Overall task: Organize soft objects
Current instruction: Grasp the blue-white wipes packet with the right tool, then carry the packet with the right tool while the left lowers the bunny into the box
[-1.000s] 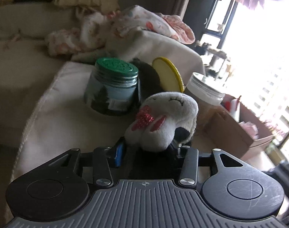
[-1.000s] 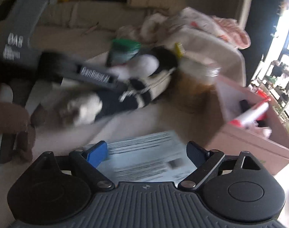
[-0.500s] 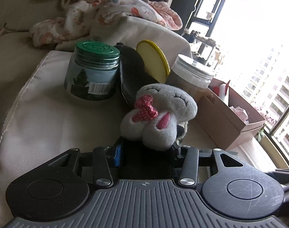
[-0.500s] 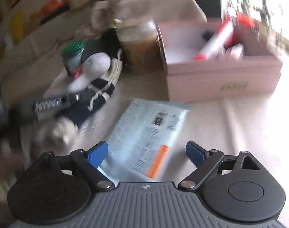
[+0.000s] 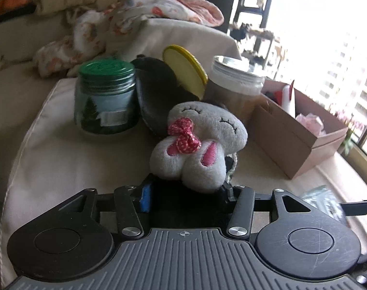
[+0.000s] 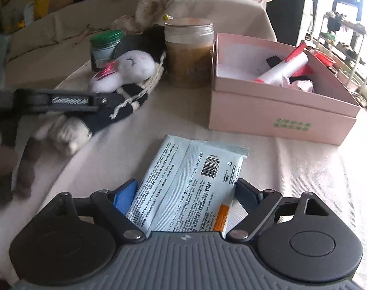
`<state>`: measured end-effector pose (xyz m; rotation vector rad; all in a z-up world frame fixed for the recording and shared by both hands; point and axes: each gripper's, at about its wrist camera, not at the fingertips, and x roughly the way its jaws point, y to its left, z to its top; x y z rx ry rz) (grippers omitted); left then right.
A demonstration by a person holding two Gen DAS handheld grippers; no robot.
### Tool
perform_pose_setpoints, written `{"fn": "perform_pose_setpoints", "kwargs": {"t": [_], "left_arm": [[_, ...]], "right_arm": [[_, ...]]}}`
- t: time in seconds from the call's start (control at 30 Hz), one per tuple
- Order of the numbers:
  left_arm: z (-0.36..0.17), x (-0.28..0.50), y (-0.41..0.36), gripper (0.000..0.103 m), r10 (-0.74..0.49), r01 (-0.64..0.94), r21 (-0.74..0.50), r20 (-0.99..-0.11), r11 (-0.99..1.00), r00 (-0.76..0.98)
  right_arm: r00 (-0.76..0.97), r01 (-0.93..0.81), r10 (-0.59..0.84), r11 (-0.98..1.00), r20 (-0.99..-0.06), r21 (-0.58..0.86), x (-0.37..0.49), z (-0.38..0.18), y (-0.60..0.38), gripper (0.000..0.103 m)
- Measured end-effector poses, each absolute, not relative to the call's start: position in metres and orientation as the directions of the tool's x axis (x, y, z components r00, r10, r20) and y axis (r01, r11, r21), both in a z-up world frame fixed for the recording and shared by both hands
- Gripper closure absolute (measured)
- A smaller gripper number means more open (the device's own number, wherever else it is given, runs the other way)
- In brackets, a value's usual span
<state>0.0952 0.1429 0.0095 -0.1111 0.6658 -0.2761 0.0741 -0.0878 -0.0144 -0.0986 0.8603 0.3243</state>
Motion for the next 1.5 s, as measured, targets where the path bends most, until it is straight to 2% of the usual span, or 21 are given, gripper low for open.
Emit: {"fn": "perform_pose_setpoints", "kwargs": {"t": [0.1, 0.23, 0.47, 0.67, 0.87, 1.0, 1.2, 1.5], "left_arm": [[0.011, 0.099, 0.132, 0.046, -0.257, 0.220, -0.137, -0.613, 0.966, 0.747], [0.012, 0.100, 0.130, 0.060, -0.250, 0.217, -0.130, -0.619, 0.968, 0.744], [0.031, 0.066, 0.136, 0.069, -0.258, 0.231, -0.123, -0.600, 0.965, 0.758], [0.087, 0.063, 0.151, 0.069, -0.270, 0.232, -0.139, -0.514, 0.963, 0.814], [0.172, 0.100, 0.148, 0.069, -0.241, 0.244, -0.046, -0.405, 0.969, 0.882], [0.198, 0.155, 0.141, 0.069, -0.244, 0.243, -0.056, -0.416, 0.968, 0.876], [0.206, 0.211, 0.116, 0.069, -0.286, 0.275, -0.087, -0.423, 0.957, 0.860], [0.186, 0.236, 0.027, 0.069, -0.487, 0.420, -0.247, -0.458, 0.873, 0.744]], "right_arm": [[0.600, -0.349, 0.264, 0.936, -0.755, 0.050, 0.069, -0.012, -0.093, 0.016], [0.600, -0.358, 0.300, 0.930, -0.741, 0.086, 0.061, -0.010, -0.107, 0.018], [0.633, -0.350, 0.340, 0.927, -0.695, 0.135, 0.045, 0.011, -0.149, 0.019], [0.772, -0.344, 0.322, 0.937, -0.548, 0.064, 0.041, 0.072, -0.175, 0.019], [0.896, -0.276, 0.231, 0.959, -0.380, -0.070, 0.071, 0.130, -0.190, 0.019], [0.901, -0.267, 0.221, 0.961, -0.374, -0.075, 0.110, 0.139, -0.198, 0.019], [0.914, -0.265, 0.213, 0.958, -0.344, -0.113, 0.138, 0.150, -0.213, 0.019], [0.934, -0.212, 0.171, 0.972, -0.313, -0.103, 0.155, 0.159, -0.243, 0.019]]}}
